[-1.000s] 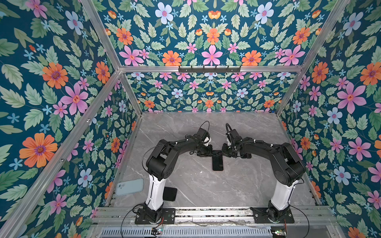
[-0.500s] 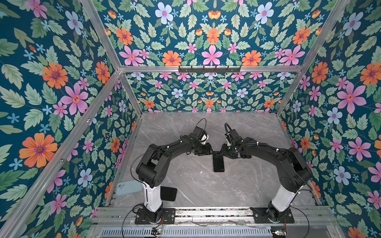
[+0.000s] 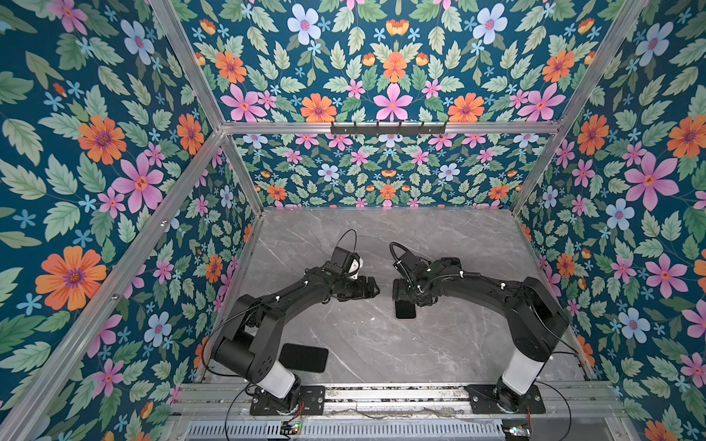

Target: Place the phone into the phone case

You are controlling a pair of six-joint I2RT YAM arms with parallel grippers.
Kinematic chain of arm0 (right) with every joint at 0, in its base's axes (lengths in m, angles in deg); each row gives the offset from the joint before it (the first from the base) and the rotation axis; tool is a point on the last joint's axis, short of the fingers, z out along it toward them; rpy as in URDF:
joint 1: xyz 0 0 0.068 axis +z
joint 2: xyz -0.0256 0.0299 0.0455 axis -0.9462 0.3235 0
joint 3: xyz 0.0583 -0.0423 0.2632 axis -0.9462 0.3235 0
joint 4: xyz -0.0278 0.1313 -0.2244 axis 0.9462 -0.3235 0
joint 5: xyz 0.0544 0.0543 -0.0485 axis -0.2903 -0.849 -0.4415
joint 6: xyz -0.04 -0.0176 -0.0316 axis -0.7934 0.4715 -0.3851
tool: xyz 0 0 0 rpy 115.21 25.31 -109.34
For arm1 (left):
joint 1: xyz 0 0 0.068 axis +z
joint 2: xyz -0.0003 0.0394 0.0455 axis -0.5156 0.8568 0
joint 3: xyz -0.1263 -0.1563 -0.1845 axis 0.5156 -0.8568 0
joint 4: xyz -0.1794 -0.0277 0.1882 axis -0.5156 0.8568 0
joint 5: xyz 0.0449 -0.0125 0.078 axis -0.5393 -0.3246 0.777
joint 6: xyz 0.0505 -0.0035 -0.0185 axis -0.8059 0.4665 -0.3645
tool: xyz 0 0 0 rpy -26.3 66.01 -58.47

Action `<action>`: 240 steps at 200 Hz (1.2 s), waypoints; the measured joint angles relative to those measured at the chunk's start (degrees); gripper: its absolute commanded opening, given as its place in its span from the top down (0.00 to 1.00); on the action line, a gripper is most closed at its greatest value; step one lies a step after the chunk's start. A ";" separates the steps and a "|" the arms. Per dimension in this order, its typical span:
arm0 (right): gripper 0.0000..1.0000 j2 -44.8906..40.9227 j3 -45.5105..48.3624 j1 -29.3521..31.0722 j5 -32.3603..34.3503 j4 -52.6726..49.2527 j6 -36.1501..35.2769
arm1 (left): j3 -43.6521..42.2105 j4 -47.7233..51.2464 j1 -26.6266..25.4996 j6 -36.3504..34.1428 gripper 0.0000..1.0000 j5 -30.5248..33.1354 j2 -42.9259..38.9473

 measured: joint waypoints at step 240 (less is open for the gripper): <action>0.35 9.25 -8.33 -0.26 3.50 -6.51 -0.83 | -2.34 -3.72 0.44 1.90 0.00 0.07 0.37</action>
